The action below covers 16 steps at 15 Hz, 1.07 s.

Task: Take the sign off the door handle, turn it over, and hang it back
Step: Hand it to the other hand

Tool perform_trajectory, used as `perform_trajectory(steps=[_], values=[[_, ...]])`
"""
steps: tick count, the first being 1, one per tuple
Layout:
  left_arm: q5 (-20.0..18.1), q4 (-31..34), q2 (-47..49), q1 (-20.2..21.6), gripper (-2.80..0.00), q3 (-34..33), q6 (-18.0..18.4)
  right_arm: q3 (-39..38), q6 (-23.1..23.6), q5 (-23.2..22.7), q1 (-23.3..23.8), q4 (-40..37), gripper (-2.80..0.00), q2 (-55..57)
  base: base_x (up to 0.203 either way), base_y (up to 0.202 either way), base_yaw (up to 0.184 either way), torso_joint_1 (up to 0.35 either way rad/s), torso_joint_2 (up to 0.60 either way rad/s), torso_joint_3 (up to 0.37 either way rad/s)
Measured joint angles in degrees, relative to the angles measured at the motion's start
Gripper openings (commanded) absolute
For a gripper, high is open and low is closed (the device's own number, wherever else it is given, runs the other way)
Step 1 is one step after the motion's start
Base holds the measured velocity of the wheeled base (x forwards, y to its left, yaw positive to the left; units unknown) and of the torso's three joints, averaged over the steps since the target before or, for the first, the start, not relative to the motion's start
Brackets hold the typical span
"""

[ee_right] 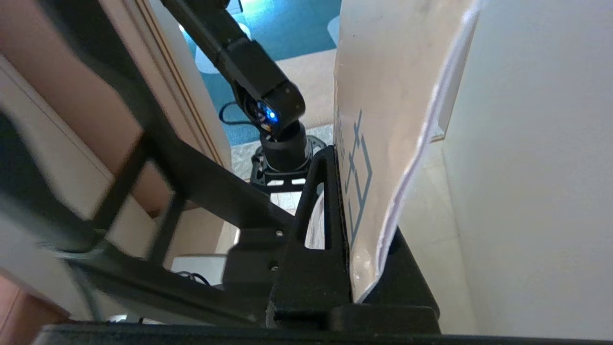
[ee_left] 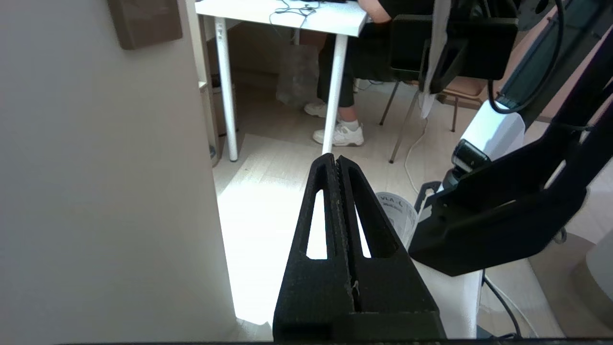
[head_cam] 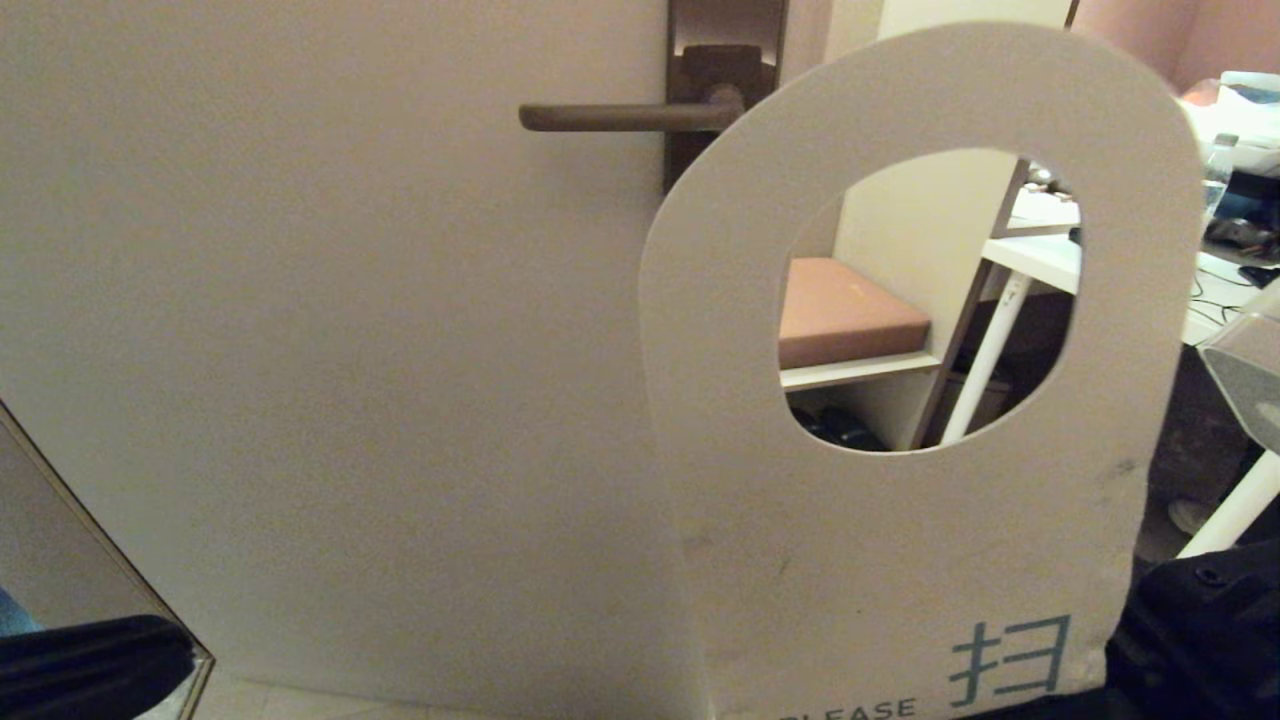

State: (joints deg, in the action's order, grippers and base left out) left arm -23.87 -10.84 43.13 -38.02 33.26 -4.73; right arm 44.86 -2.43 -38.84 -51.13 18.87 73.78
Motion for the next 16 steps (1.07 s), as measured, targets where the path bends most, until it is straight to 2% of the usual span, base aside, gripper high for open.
perform_trajectory(steps=[3, 6, 10, 15, 16], values=[[-0.02, -8.06, 3.09, -0.37, -2.8, -1.94, -3.42, -1.6, -0.05, -0.05, 0.78, 0.76, -2.8, 1.42, 0.0, 0.0, 0.0, 0.0, 0.0, 0.0], [-0.09, -14.41, 7.02, -2.22, -2.8, -2.06, -5.24, -2.56, -1.96, -0.4, 3.06, 6.27, -2.8, 3.53, 0.0, 0.0, 0.0, 0.0, 0.0, 0.0], [-0.05, -17.73, 11.38, -7.75, -2.8, -1.76, -5.37, -2.91, -9.18, -1.83, 3.64, 11.63, -2.8, 4.93, 0.0, 0.0, 0.0, 0.0, 0.0, 0.0], [-0.04, -19.42, 14.44, -9.8, -2.8, -1.37, -5.63, -3.33, -9.26, -7.23, 3.69, 11.74, -2.8, 5.52, 0.0, 0.0, 0.0, 0.0, 0.0, 0.0], [-0.02, -19.39, 14.62, -10.02, 0.0, -1.37, -5.61, -3.33, -9.21, -7.73, 3.69, 11.77, -2.8, 5.65, 0.0, 0.0, 0.0, 0.0, 0.0, 0.0]])
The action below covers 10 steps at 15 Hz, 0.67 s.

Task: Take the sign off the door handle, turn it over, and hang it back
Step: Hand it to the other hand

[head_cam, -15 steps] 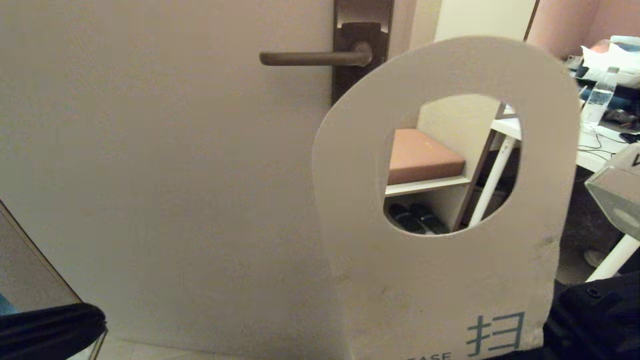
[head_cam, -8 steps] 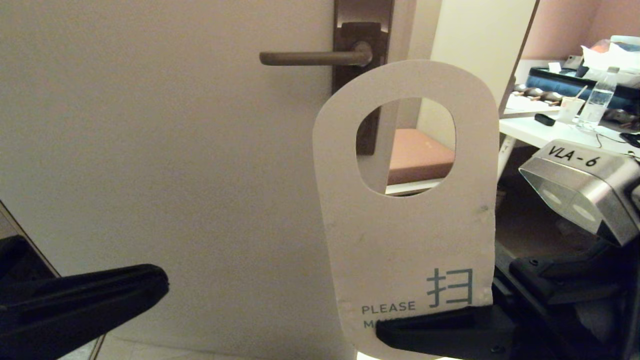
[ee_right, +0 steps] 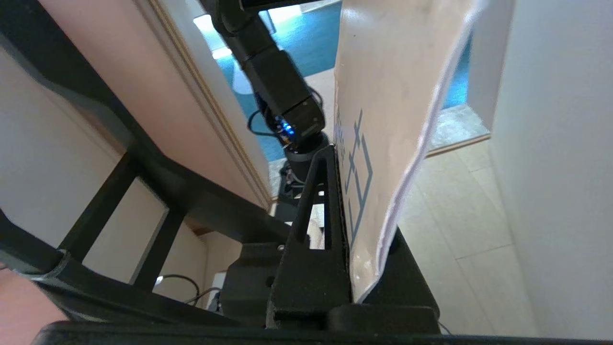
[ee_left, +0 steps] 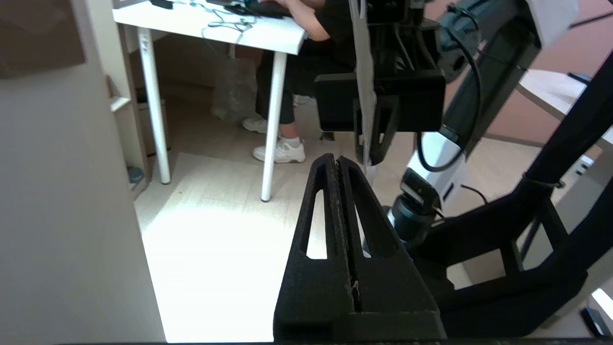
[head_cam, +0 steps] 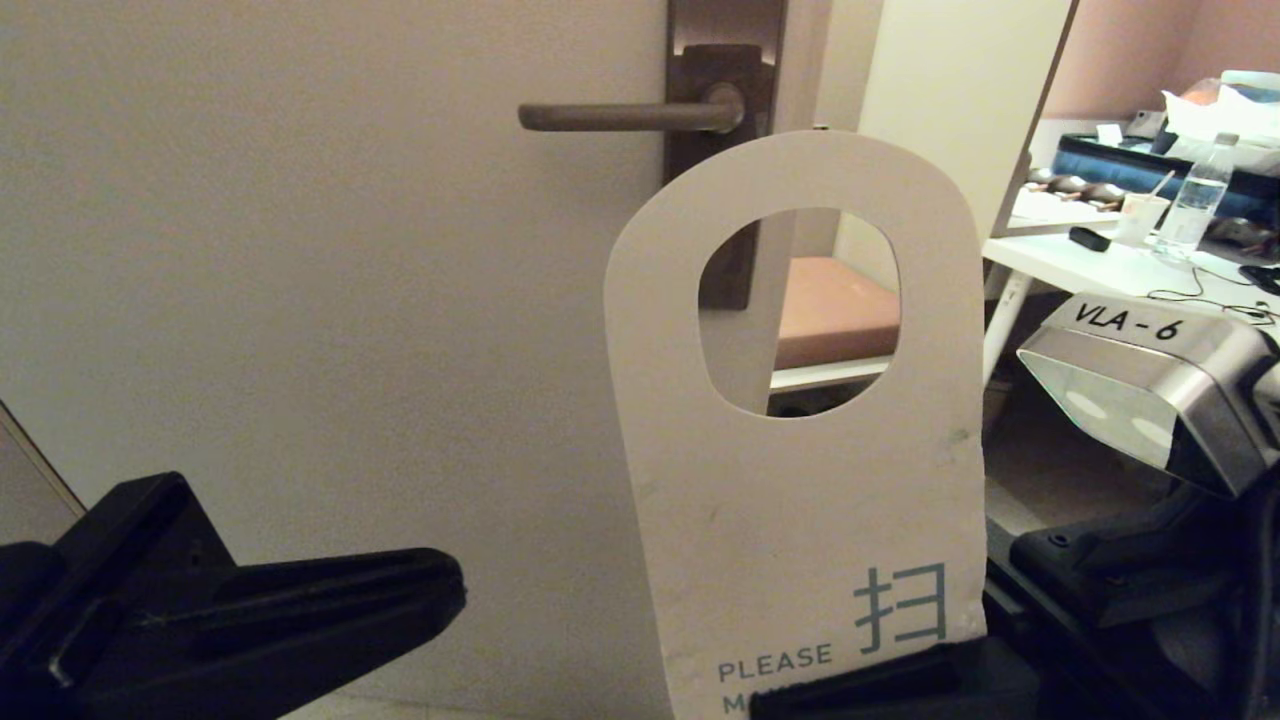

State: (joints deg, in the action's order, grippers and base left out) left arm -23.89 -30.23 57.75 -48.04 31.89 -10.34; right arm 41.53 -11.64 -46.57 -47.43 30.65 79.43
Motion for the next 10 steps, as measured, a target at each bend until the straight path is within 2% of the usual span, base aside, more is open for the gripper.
perform_trajectory(steps=[10], values=[[0.02, -0.23, 2.7, -2.15, 0.0, 0.82, -0.13, -0.06, 1.03, -0.45, -0.06, 0.13, -2.8, 1.55, 0.0, 0.0, 0.0, 0.0, 0.0, 0.0]])
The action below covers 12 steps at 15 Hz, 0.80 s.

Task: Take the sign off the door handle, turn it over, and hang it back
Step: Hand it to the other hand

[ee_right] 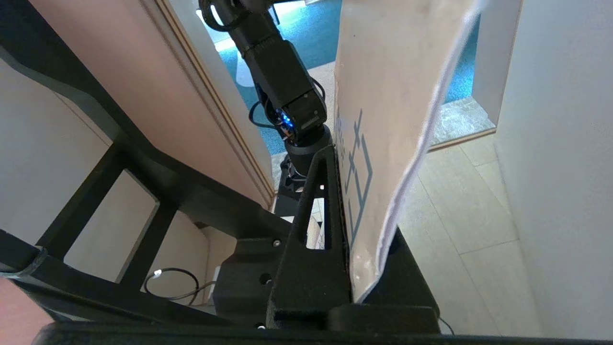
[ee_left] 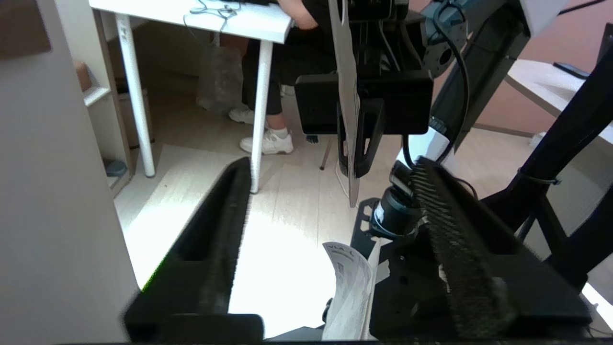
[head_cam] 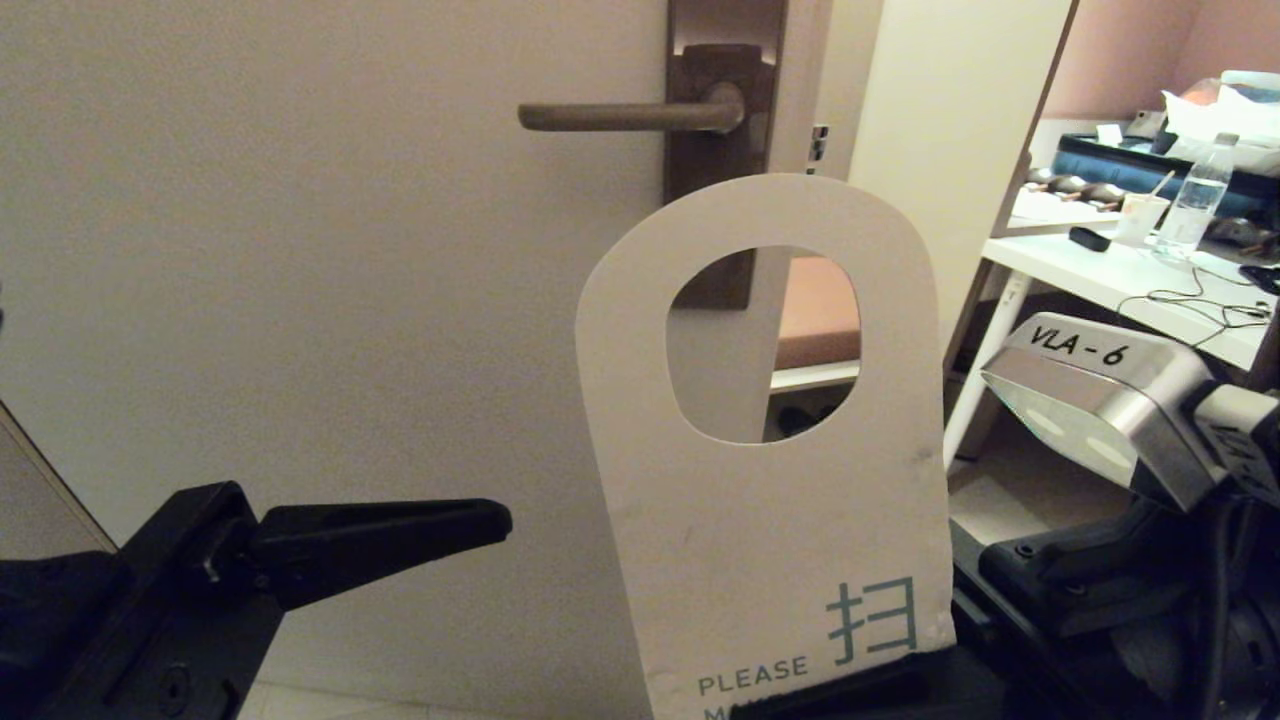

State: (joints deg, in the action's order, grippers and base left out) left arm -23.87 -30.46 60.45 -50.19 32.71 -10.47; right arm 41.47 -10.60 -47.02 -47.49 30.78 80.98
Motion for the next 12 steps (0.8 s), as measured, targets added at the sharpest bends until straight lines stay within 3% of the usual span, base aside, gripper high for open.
perform_trajectory(steps=[5, 12], values=[[-0.05, -4.27, 3.57, 0.0, 0.0, 1.08, -1.43, 0.62, 6.23, -0.05, -0.1, -0.02, -2.8, 1.86, 0.0, 0.0, 0.0, 0.0, 0.0, 0.0], [-0.02, -4.39, 7.97, -1.43, 0.0, 3.91, -1.45, 4.37, 6.58, 0.02, -0.18, 0.0, -2.8, 5.56, 0.0, 0.0, 0.0, 0.0, 0.0, 0.0]])
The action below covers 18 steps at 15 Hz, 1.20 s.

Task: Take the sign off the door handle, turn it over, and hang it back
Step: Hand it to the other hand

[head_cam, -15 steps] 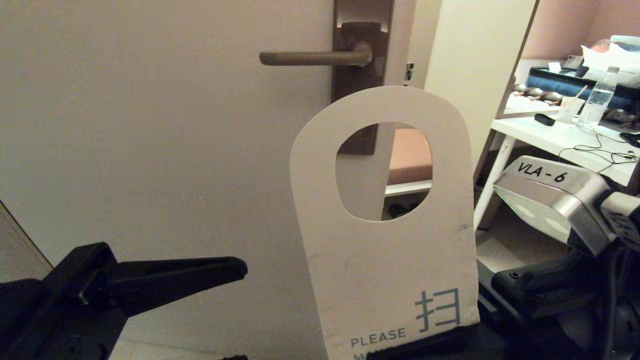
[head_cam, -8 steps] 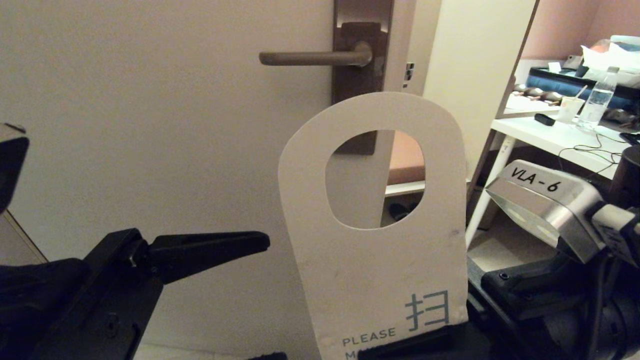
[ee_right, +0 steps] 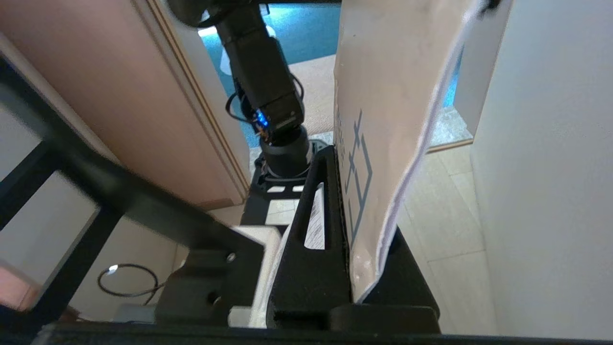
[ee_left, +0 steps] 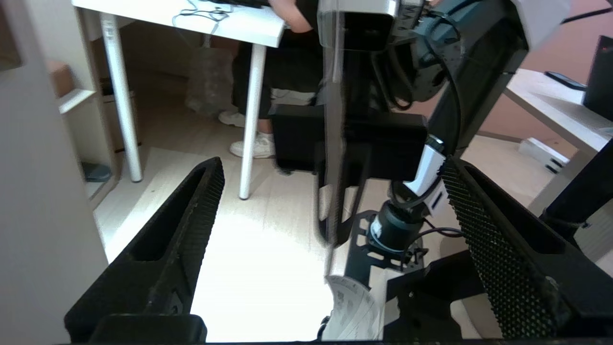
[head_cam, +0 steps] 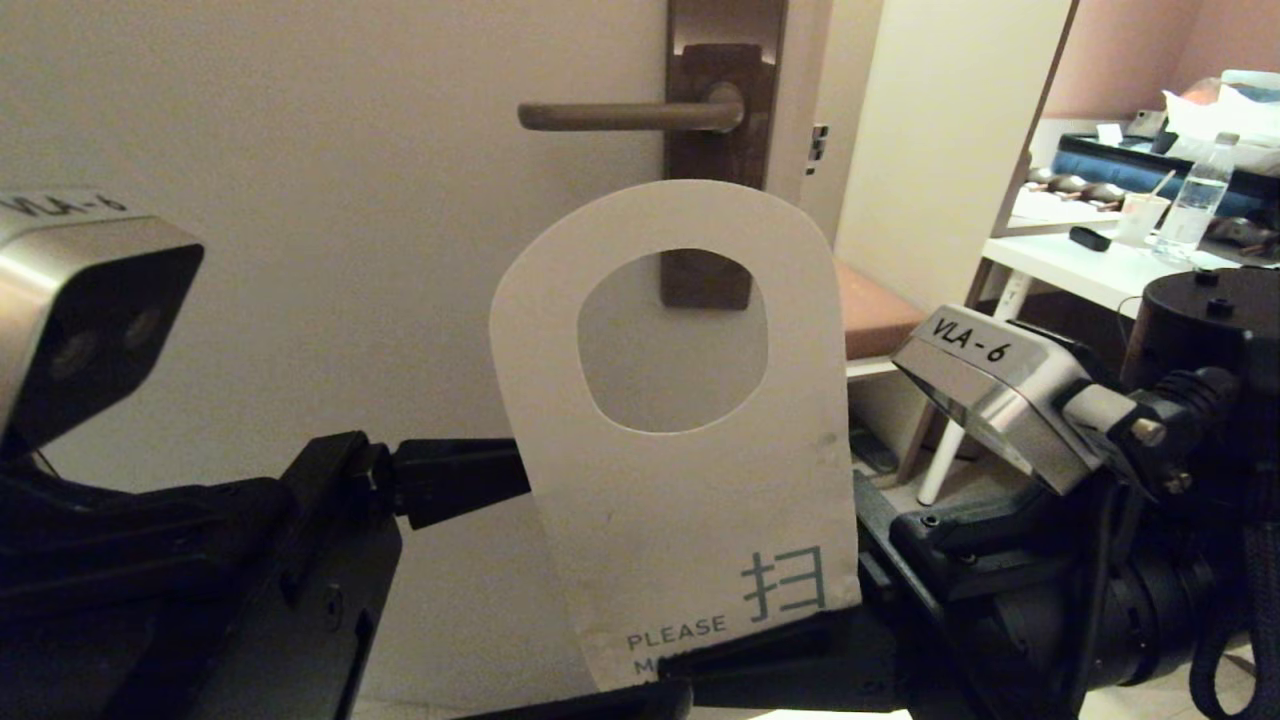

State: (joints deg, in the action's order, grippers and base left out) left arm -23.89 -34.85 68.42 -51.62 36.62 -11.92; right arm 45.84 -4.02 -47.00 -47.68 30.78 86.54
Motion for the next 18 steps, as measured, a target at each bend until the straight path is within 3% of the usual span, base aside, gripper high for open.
perform_trajectory(steps=[18], values=[[0.7, -1.75, 4.18, 0.41, 0.0, 2.49, -0.23, 3.32, -0.11, 0.18, 0.02, 2.49, -2.8, 3.14, 0.0, 0.0, 0.0, 0.0, 0.0, 0.0]])
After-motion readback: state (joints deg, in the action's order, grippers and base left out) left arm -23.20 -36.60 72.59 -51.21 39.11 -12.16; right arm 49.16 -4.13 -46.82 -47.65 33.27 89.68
